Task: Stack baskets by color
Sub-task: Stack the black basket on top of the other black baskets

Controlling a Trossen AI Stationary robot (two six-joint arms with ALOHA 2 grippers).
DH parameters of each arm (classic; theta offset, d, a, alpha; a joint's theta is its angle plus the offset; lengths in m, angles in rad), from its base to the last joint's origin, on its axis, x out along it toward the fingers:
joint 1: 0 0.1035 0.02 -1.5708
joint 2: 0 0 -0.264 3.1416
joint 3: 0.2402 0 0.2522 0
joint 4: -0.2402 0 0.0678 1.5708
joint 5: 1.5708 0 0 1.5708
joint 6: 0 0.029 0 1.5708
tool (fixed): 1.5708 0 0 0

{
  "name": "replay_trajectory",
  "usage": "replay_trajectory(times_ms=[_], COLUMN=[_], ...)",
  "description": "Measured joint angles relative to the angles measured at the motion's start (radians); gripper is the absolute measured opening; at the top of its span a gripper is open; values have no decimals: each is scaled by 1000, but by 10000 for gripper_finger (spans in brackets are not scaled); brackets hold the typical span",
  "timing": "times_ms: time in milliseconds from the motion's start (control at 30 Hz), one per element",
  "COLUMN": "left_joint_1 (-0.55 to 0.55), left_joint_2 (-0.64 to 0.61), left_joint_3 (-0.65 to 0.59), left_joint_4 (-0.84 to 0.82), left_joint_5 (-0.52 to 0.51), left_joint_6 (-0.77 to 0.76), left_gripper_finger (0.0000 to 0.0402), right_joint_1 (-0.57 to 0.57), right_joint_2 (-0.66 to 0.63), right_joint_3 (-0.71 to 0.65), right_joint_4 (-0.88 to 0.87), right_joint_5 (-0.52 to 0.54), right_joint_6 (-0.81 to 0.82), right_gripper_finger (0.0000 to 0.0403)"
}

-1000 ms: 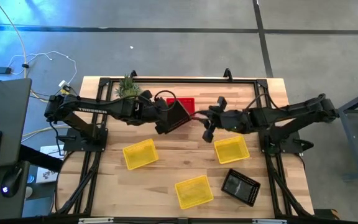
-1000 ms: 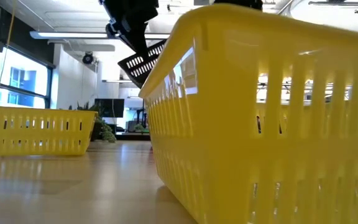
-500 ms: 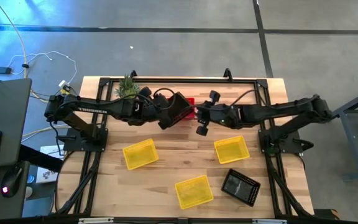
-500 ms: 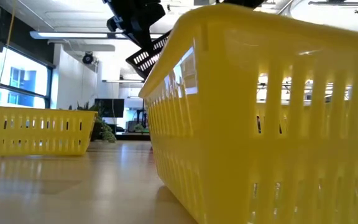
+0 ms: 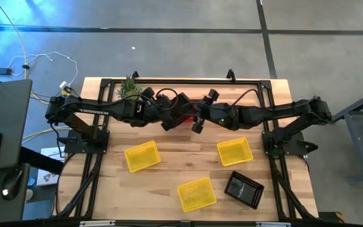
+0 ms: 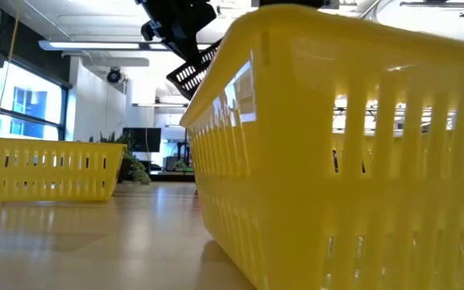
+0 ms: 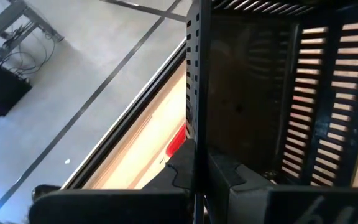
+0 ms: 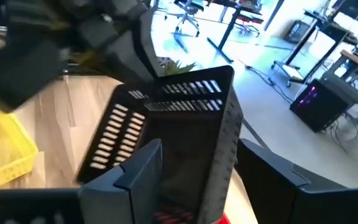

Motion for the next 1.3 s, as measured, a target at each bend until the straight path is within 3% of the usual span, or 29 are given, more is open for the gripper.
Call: replay_trajectory(times_ms=[433,767,1000,1300], left_joint_1=[-40,-40,-39,-38], left_joint_2=[61,64,64,64], left_joint_3=[0,0,0,0], left_joint_4=[24,34,37,31], left_joint_5=[-12,-9,-2,120], left_joint_6=[77,122,144,209], left_gripper_finger=[0,0,20,90], right_joint_1=[-67,-99,-98,-98], right_joint_2=[55,58,58,58], right_joint_3=[0,-1,-1,-1], right_joint_4=[-115,-173,-210,-287], right_joint_5=[-30,-150,-150,-113], right_joint_6=[236,306,378,421], right_gripper_finger=[184,12,3,0])
